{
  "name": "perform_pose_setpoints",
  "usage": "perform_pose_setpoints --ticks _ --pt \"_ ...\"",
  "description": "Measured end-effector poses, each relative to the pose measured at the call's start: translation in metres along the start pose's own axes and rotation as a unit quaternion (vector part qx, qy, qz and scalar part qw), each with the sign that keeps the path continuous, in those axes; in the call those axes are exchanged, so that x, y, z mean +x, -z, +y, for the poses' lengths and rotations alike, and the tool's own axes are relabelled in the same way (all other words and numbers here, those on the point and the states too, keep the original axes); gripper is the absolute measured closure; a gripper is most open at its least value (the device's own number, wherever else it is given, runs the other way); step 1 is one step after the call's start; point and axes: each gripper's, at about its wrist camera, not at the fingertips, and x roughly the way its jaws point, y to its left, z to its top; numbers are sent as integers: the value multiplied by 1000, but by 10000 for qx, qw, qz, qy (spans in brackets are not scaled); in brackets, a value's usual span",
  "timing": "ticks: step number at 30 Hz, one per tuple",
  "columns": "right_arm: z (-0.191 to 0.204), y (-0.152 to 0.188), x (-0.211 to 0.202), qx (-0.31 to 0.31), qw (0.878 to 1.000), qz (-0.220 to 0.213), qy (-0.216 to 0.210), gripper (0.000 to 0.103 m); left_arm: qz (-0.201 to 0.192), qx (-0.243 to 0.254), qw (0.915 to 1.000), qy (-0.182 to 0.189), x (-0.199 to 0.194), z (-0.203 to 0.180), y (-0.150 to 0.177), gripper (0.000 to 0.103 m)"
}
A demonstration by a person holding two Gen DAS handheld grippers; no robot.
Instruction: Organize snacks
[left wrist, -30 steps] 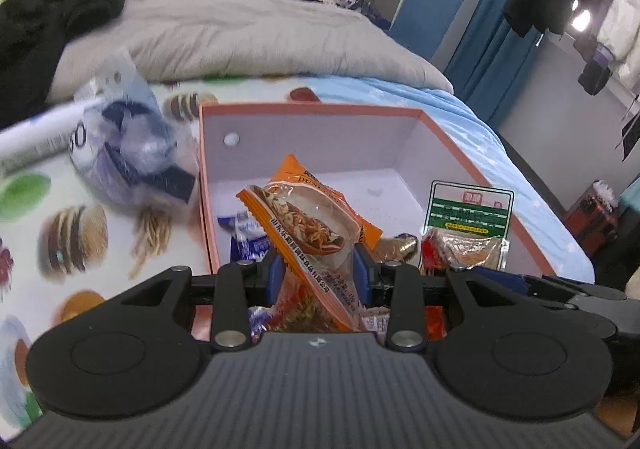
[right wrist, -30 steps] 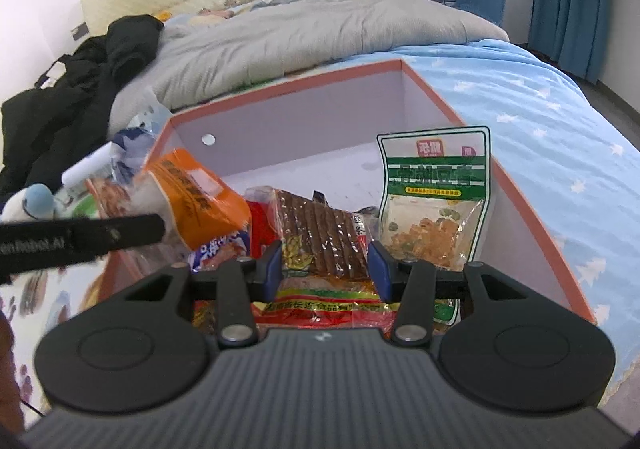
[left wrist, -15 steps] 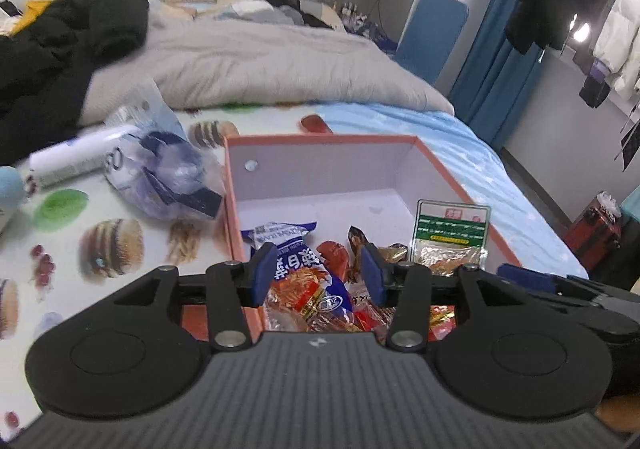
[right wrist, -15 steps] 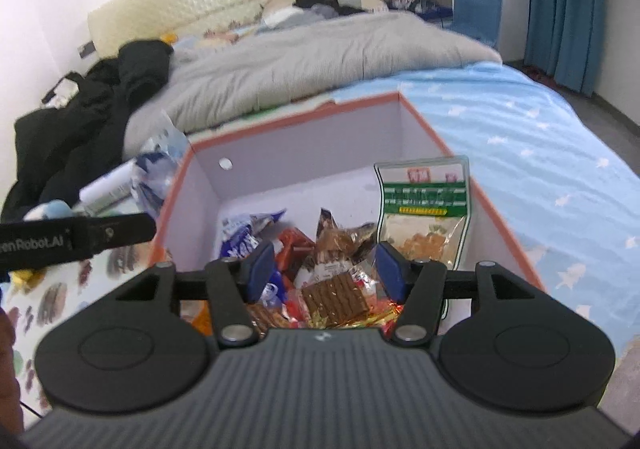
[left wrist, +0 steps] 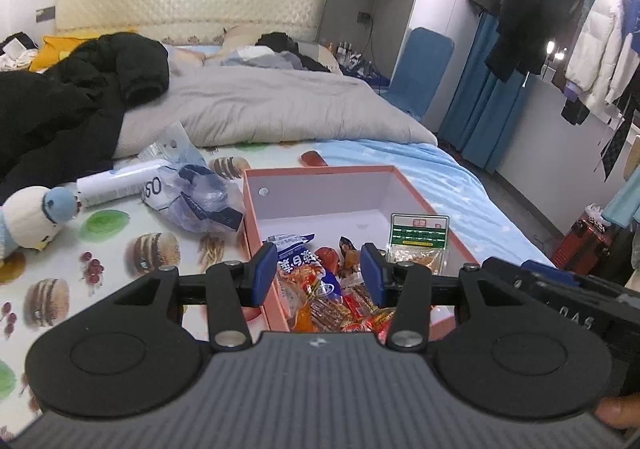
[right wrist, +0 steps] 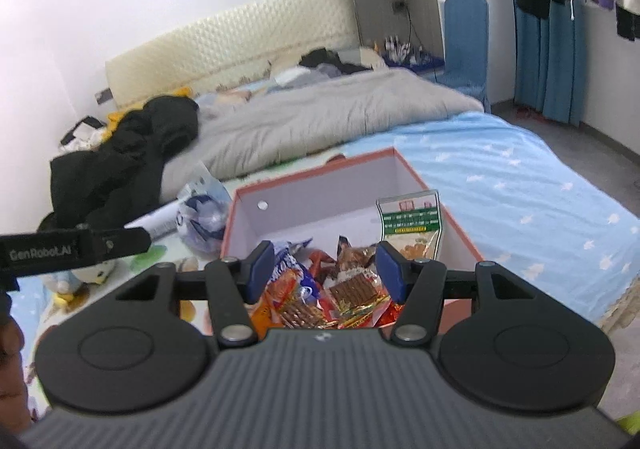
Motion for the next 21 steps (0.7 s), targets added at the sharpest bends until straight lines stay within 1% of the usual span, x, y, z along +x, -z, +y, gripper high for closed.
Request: perform_pose_setpoints --ticks 4,7,9,13,16,21 --pt "4 2 -27 -14 9998 -174 -9 44 -107 -3 9999 -8 -30 -4 7 51" --pt "7 6 -46 -67 9998 -175 12 44 -224 11 9997 -29 -49 -10 11 51" --pt "9 8 -60 -106 9997 -213 -48 44 -316 70 9995 -34 -62 -15 13 51" --pt "10 14 -84 -143 9994 -315 -64 44 -395 142 9991 -39 -82 -22 23 51" --pt "9 21 -96 -65 9993 -375 -69 44 -396 149 9991 -68 -93 -24 33 48" --pt "4 33 -103 5 9995 -318 -42 44 -347 79 9993 -75 -104 -23 51 47"
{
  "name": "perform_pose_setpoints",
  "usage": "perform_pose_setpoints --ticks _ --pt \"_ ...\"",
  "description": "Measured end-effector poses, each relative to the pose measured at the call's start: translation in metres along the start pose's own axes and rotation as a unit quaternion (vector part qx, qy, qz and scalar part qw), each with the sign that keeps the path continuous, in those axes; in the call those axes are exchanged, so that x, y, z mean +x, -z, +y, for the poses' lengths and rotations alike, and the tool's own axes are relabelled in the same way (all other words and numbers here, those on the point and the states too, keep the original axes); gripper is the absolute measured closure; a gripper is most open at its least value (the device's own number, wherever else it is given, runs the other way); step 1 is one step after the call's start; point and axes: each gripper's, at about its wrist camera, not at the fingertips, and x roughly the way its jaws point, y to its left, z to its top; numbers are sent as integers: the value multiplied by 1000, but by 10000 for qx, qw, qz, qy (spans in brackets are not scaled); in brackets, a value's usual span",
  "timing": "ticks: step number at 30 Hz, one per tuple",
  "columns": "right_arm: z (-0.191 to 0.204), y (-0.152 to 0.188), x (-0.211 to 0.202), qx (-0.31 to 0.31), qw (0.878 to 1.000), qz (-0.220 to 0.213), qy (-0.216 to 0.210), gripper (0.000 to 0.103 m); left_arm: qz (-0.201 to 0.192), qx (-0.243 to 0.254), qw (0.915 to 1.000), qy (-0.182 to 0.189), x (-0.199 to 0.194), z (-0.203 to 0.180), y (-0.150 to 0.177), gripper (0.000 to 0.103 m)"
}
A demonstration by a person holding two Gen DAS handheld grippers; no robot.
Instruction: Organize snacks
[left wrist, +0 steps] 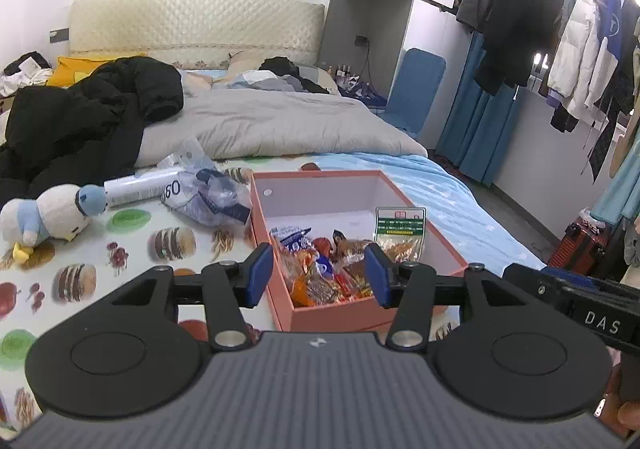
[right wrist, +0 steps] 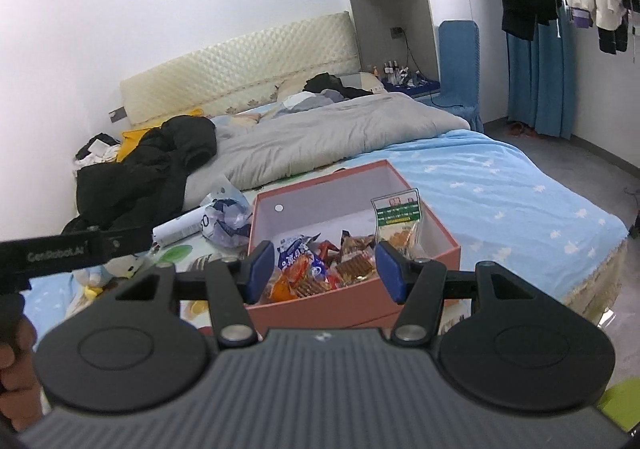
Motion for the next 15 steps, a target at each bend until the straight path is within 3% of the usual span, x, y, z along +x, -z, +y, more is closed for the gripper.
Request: perform_pose_setpoints --ticks 15 --pt "-4 23 4 -113 9999 53 -105 44 137 -70 9999 -74 11 8 21 47"
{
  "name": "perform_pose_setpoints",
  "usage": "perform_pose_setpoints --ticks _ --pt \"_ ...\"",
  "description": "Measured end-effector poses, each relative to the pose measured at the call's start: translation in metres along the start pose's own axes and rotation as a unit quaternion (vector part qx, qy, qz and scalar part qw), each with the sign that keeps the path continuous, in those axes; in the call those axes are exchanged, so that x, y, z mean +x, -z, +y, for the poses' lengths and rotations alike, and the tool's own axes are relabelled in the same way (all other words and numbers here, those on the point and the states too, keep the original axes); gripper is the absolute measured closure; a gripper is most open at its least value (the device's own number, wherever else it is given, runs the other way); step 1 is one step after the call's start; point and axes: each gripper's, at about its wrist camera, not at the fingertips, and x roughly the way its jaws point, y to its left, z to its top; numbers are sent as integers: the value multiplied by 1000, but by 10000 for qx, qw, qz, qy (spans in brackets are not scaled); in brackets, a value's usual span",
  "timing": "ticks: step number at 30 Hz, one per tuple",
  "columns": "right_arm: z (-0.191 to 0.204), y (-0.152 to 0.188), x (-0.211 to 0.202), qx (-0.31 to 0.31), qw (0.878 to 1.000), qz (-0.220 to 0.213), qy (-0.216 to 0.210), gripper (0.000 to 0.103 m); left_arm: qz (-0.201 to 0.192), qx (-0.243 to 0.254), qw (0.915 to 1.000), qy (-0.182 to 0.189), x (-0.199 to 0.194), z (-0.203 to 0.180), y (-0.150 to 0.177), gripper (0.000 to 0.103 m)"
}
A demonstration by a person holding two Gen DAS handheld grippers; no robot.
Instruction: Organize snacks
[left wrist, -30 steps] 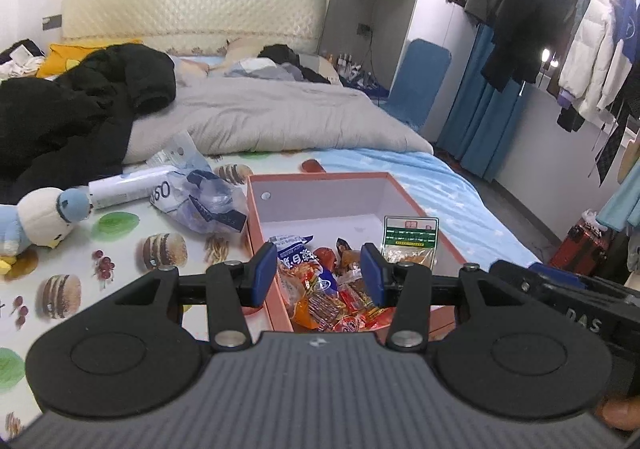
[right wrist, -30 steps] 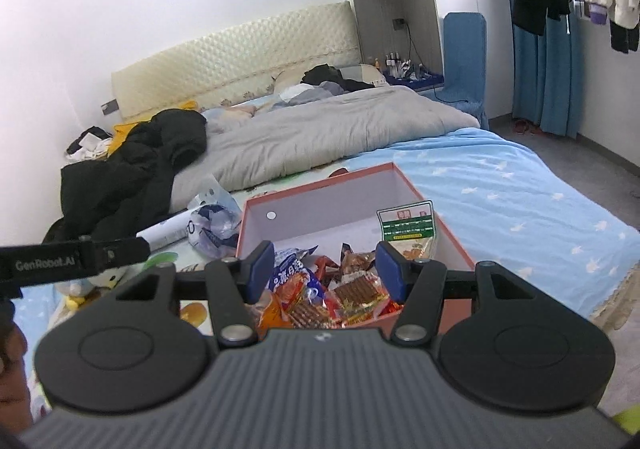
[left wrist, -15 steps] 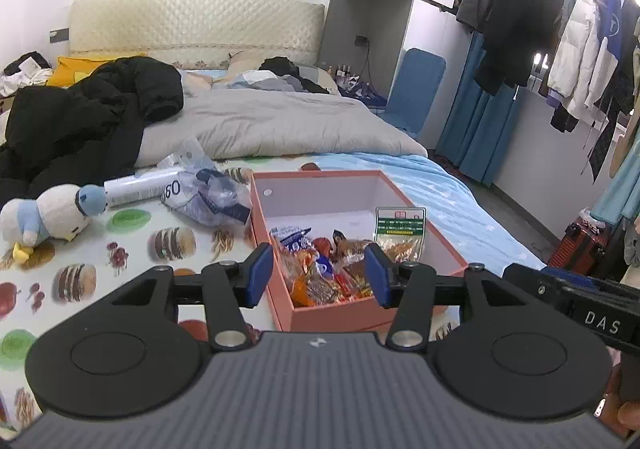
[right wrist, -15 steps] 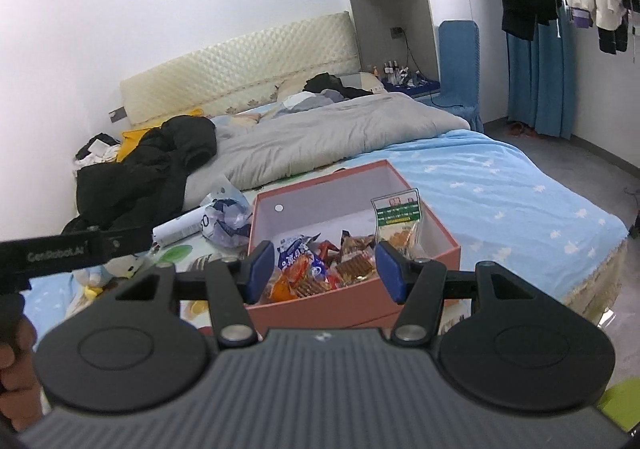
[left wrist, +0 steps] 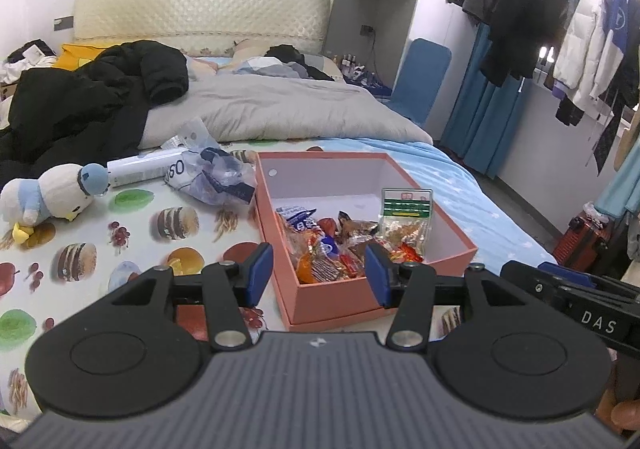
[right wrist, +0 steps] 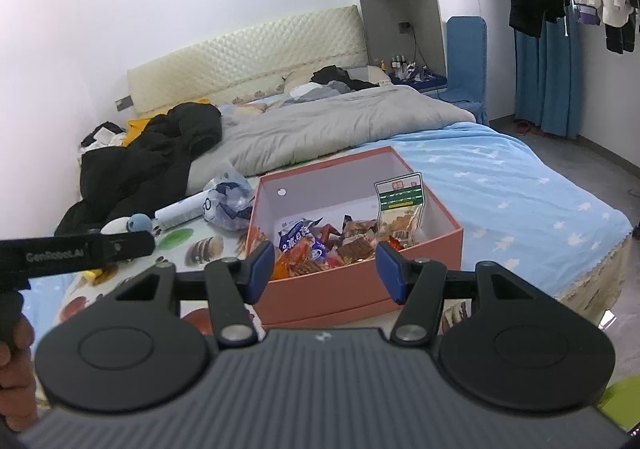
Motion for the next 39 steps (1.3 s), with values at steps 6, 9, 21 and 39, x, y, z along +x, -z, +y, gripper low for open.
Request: perform_pose_setpoints --ticks 6,9,21,39 --pt "1 5 10 -128 9999 7 -3 44 52 -90 9999 -39 12 9 8 47" --pt "3 8 13 -113 9999 40 41 44 129 -110 9999 -7 19 12 10 47" --pt "1 14 20 -48 9998 133 140 44 240 -41 9997 90 33 12 11 47" --pt "9 9 14 -290 9994 -36 164 6 108 5 9999 51 20 14 -2 4"
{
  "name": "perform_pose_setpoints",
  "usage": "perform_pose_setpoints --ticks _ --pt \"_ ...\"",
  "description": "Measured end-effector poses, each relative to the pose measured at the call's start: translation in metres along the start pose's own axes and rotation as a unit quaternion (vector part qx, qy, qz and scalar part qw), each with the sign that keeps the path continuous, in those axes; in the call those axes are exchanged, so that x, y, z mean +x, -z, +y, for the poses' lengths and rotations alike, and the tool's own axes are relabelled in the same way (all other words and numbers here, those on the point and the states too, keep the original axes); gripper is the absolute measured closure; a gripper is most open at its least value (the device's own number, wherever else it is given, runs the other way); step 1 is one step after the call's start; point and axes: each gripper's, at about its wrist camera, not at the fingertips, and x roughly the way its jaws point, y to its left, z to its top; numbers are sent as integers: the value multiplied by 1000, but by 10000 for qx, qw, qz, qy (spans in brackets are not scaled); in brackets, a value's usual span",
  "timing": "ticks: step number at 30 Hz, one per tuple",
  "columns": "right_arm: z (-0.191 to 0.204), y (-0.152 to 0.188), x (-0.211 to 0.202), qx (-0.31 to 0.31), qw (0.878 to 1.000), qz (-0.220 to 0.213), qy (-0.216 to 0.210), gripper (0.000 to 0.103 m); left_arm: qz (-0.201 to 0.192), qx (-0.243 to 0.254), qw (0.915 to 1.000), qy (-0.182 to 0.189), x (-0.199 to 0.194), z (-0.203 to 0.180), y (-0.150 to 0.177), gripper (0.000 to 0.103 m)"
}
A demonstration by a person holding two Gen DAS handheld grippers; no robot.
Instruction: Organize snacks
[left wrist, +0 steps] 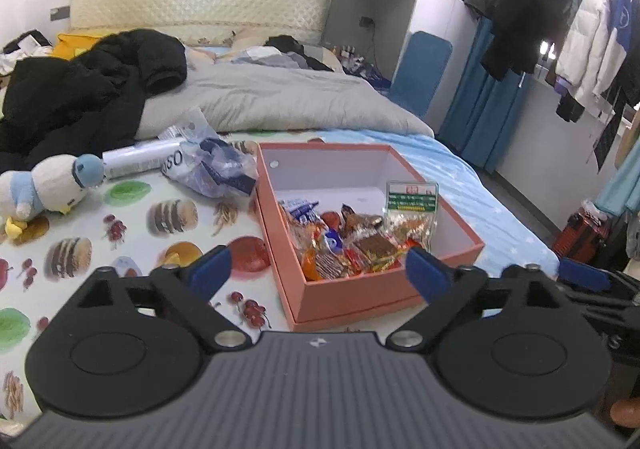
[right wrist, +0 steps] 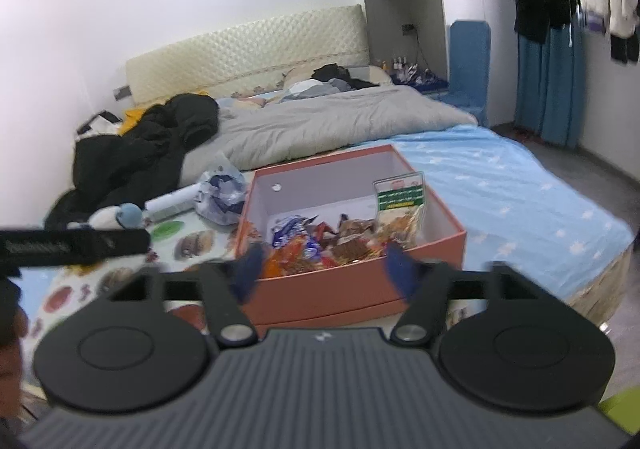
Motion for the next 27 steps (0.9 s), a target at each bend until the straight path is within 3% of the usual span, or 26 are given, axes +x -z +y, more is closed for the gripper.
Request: perform_pose_setpoints --ticks 2,9,27 --pt "0 -1 -2 8 10000 -85 -20 0 -50 101 9999 -88 -3 -1 -3 2" --pt "-2 -4 -2 101 9999 -89 37 0 -112 186 9995 -245 -10 1 -9 1" --pt "-2 -7 -3 131 9998 -103 71 0 40 317 9992 -226 -10 -4 -11 1"
